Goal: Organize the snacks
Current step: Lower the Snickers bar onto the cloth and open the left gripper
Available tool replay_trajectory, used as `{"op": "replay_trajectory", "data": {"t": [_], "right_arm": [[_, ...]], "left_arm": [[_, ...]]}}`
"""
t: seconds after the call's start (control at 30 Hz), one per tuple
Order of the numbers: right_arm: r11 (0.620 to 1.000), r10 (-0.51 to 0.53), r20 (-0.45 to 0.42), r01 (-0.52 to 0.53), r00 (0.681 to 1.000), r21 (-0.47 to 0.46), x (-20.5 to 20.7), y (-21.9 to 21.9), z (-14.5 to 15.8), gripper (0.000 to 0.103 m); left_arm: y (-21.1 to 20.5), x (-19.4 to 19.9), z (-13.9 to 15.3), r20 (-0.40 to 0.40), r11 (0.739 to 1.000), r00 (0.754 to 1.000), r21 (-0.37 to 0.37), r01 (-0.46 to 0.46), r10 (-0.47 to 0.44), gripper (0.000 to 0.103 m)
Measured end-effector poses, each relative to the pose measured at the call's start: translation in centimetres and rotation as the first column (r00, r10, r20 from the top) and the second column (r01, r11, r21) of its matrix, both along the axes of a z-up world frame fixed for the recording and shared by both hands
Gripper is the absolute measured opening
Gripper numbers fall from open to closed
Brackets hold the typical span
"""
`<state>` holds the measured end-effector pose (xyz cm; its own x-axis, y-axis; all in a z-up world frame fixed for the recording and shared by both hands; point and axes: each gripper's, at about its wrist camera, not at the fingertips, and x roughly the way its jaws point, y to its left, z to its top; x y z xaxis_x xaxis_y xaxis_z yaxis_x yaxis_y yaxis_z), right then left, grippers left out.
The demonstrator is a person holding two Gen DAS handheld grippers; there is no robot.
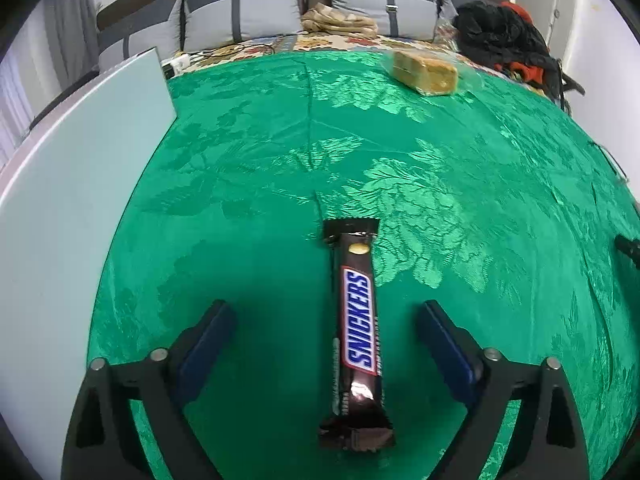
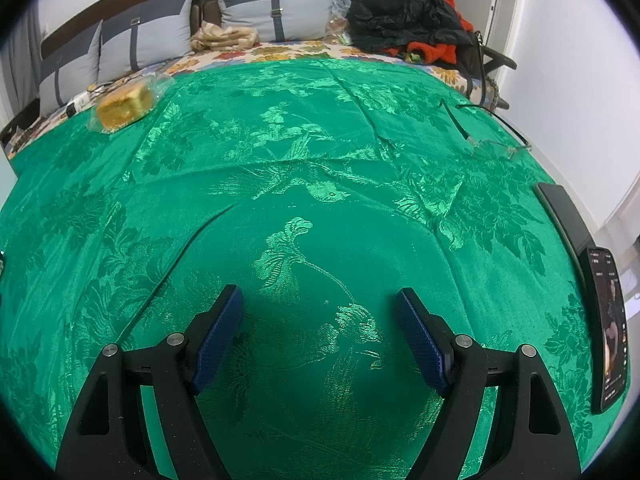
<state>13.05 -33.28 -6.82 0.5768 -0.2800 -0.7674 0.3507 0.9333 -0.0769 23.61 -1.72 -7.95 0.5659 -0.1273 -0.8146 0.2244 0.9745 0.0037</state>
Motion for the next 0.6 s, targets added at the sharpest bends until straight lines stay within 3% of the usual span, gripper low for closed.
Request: {"op": "replay_trajectory", "data": {"t": [0.13, 0.6], "right_arm": [[1.0, 0.0, 0.0, 0.0, 1.0, -0.001, -0.02, -0.03, 0.0, 0.081], [1.0, -0.001, -0.001, 0.001, 1.0, -0.008, -0.05, 0.01, 0.02, 0.081]], "left_arm": [[0.32, 0.29, -0.36, 0.018, 1.0, 1.0, -0.005, -0.013, 0.013, 0.103], [0.11, 0.55, -0.35, 0.019, 1.0, 1.0, -0.008, -0.013, 0.014, 0.103]]}}
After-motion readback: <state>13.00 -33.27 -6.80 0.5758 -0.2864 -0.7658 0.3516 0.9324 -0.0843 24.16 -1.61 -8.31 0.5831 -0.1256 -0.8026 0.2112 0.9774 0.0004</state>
